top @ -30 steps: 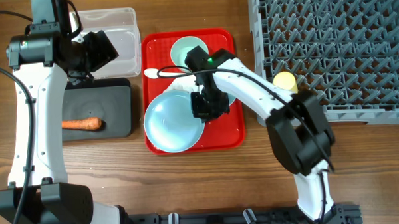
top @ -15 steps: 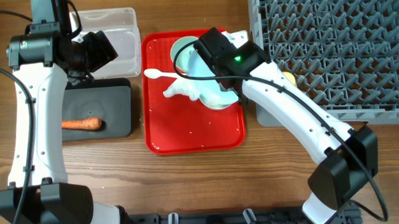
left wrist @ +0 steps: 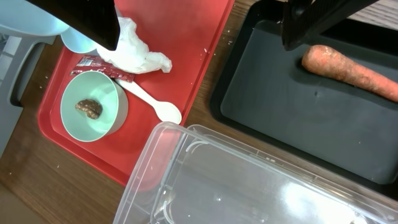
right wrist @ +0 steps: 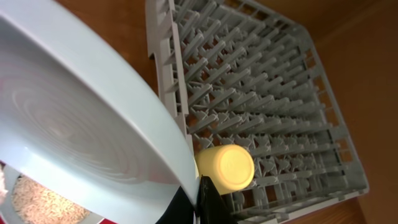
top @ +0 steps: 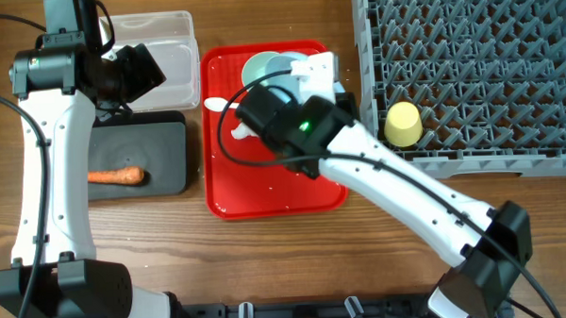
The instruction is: Sort waste into correct bins and load items into the dishwasher rack
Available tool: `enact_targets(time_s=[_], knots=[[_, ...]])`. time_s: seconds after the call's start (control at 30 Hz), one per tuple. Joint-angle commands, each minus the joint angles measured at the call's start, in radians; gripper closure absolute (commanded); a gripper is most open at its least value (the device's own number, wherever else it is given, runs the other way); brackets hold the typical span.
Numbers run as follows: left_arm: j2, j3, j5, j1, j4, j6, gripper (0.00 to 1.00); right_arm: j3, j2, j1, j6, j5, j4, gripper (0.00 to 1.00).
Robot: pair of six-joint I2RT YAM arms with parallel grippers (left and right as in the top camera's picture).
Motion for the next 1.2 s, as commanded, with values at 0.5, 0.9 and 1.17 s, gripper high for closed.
enact_targets(time_s=[0.5,0.9,1.17], knots=[[0.01,0.007,-0.018,0.003,-0.007,-0.01,0.18,0.01,-0.319,-0.648,-0.536,-0.069,0.685,0.96],[0.01,0.007,-0.025,0.003,0.018,-0.01,0.14,0.01,0.088,-0.974,-0.407,-0.354,0.848,0.96],[0.01,0.007,-0.025,0.003,0.026,-0.01,0.13,0.009,0.219,-0.973,-0.402,-0.378,0.822,0.96]])
